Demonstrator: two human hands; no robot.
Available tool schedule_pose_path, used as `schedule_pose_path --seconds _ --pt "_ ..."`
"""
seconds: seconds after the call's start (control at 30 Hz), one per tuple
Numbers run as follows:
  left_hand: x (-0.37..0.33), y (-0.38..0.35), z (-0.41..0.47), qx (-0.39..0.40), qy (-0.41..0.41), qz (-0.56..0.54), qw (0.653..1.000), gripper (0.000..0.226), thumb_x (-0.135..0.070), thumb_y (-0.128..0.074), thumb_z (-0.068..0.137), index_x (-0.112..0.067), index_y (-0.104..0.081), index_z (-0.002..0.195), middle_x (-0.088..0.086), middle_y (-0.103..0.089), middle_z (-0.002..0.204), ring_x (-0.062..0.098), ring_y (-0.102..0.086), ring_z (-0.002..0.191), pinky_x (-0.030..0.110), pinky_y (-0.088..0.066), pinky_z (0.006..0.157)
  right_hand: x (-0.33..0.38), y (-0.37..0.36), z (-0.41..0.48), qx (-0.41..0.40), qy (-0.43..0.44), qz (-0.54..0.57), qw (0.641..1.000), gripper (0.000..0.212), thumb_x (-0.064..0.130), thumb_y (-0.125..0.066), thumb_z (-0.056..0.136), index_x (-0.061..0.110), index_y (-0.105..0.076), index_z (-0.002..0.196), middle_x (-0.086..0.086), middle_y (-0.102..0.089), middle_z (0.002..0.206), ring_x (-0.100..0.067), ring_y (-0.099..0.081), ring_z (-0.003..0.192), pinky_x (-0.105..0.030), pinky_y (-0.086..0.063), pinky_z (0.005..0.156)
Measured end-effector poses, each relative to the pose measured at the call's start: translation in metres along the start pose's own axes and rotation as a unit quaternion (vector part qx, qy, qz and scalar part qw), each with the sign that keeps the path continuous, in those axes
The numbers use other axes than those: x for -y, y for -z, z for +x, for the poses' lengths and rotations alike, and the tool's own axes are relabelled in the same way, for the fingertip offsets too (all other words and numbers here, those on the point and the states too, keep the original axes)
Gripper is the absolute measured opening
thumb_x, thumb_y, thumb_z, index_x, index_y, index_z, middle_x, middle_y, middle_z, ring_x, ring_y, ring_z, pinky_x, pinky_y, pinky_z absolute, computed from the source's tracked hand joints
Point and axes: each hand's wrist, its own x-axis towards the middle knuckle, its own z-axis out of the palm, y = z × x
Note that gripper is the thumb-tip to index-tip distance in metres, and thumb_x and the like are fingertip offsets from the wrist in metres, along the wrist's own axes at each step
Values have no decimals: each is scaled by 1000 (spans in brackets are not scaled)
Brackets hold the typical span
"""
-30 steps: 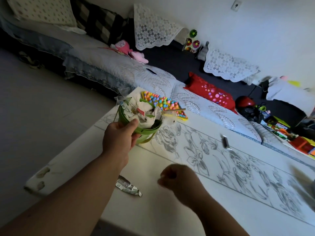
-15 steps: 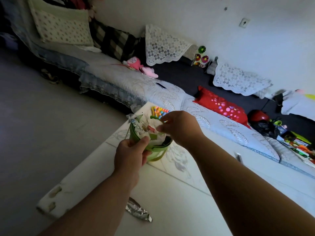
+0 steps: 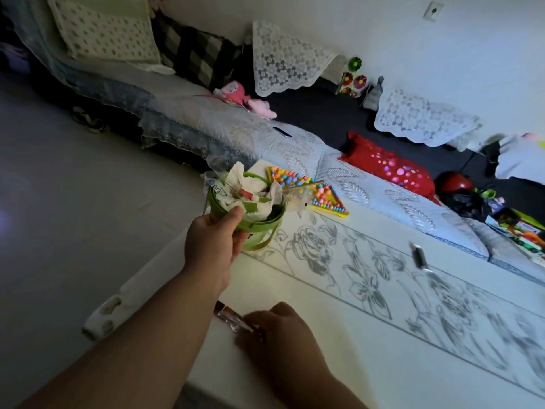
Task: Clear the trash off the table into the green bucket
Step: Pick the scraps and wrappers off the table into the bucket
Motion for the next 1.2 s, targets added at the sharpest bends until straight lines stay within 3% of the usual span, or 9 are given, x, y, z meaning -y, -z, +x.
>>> schedule_pose_path --seconds 0.23,0.33,0.47,0.57,0.7,0.8,0.9,1.03,1.2 --pt "2 -3 -1 2 9 -9 1000 22 -27 -71 82 -14 -64 99 1 -68 90 9 -65 68 15 -49 46 -31 12 0 -80 -54 0 995 25 41 -50 92 27 -67 102 7 -52 86 -12 -52 83 -24 -41 73" --pt "6 -8 -2 13 14 -13 1000 20 -26 -71 82 -15 -64 96 0 -69 88 9 -65 67 15 -51 48 -45 28 -8 -164 -80 31 983 16 40 -57 89 29 -68 87 7 -63 84 -8 -56 77 -14 -37 64" --pt "14 -17 -6 25 16 -4 1000 16 -26 -71 82 -17 -63 92 -2 -69 87 7 -66 63 16 -51 49 -51 72 -12 -281 -114 142 942 18 41 -68 82 30 -67 67 16 -64 60 2 -55 59 -13 -35 50" --pt "23 -26 -12 46 22 12 999 19 -26 -71 82 -15 -63 95 0 -69 88 9 -66 67 19 -52 52 -48 108 -1 -289 -105 223 925 6 36 -71 80 31 -69 79 13 -66 60 -2 -52 49 -20 -36 50" --pt "34 -40 -24 76 42 23 996 20 -24 -71 82 -12 -63 95 6 -69 91 14 -67 73 25 -56 63 -41 138 28 -280 -75 196 937 18 30 -74 78 27 -57 73 8 -63 60 -2 -49 44 -15 -35 43" --pt "41 -51 -32 97 57 24 993 21 -22 -72 81 -10 -63 97 8 -69 93 17 -67 75 28 -56 69 -38 148 50 -285 -67 88 952 21 35 -72 78 23 -58 67 6 -62 60 -6 -55 57 -18 -38 49" --pt "47 -61 -34 112 67 29 991 21 -22 -72 81 -11 -63 96 7 -69 90 15 -67 70 23 -55 60 -41 156 60 -269 -86 -4 959 22 40 -66 81 19 -65 74 -4 -70 76 -22 -63 79 -28 -45 63" --pt "53 -70 -35 130 73 49 988 20 -25 -72 81 -14 -62 95 4 -70 85 13 -67 66 21 -50 51 -51 166 60 -242 -112 -17 964 17 33 -67 78 17 -72 82 -5 -72 83 -23 -66 85 -28 -49 69" --pt "57 -79 -38 136 84 48 986 21 -25 -72 81 -13 -63 96 1 -70 80 12 -66 64 20 -46 47 -58 173 43 -266 -120 32 956 22 37 -68 79 24 -73 95 3 -71 91 -16 -64 89 -26 -48 75"
